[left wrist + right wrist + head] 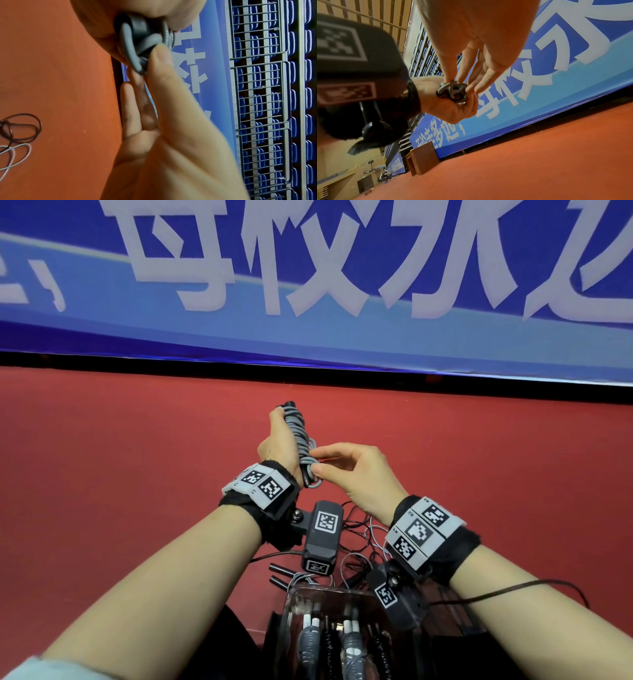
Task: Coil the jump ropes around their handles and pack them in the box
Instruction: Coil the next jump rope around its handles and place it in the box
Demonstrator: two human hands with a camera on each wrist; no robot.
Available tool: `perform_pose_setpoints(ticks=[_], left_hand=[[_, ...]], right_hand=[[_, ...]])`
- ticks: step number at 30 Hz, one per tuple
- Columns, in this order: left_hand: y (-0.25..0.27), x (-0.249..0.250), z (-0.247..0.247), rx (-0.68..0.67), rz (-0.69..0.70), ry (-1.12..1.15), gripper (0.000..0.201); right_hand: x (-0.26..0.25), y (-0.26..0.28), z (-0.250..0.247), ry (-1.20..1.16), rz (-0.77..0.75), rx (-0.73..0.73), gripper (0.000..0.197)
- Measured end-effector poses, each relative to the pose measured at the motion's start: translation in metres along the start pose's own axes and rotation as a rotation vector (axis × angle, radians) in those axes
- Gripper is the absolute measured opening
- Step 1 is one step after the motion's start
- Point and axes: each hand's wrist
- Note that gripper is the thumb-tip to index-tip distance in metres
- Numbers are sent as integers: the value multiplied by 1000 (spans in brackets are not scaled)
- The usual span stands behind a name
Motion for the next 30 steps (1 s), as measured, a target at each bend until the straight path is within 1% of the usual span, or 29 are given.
perform_pose_setpoints(ticks=[3,5,9,12,14,17,20,22,24,27,30], left_hand=[[1,1,0,5,6,-7,41],[1,2,-2,-17,-17,9,42],[1,3,-4,-49,-8,-7,47],[5,6,-5,-54,-15,-11,46],[4,7,-5,-55,-25,-16,47],[2,6,-6,-44,-43,3,48],[-3,4,-8,-25,-77,16,57],[-5,4,-8,16,-77,25,59],[-4,4,-7,58,-51,14,56],[-2,3,-6,84,-33,-38,54],[-1,2,-5,81,-43,-50,61]], right_hand=[[4,-1,4,21,-50,77,11],[4,-1,6,27,-56,94,8],[5,-1,9,-40,-29,88,14],[6,-2,10,-73,-26,50,19],[3,-3,9,-26,-50,30,19],[-1,-4,6,105,-109,25,19],[-2,-5,1,179,-140,23,23],[-3,-3,1,209,-150,19,14],[-4,-1,2,252,-162,-5,2],[-1,-1,4,333,-173,-38,11],[0,-3,3,430,-153,-42,15]])
Point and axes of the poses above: each hand's wrist, its own y-axis away from the middle knuckle, its own z-axis out of the palm, x = y × z, and after that the axes turned 7 degrees about -y, right-handed
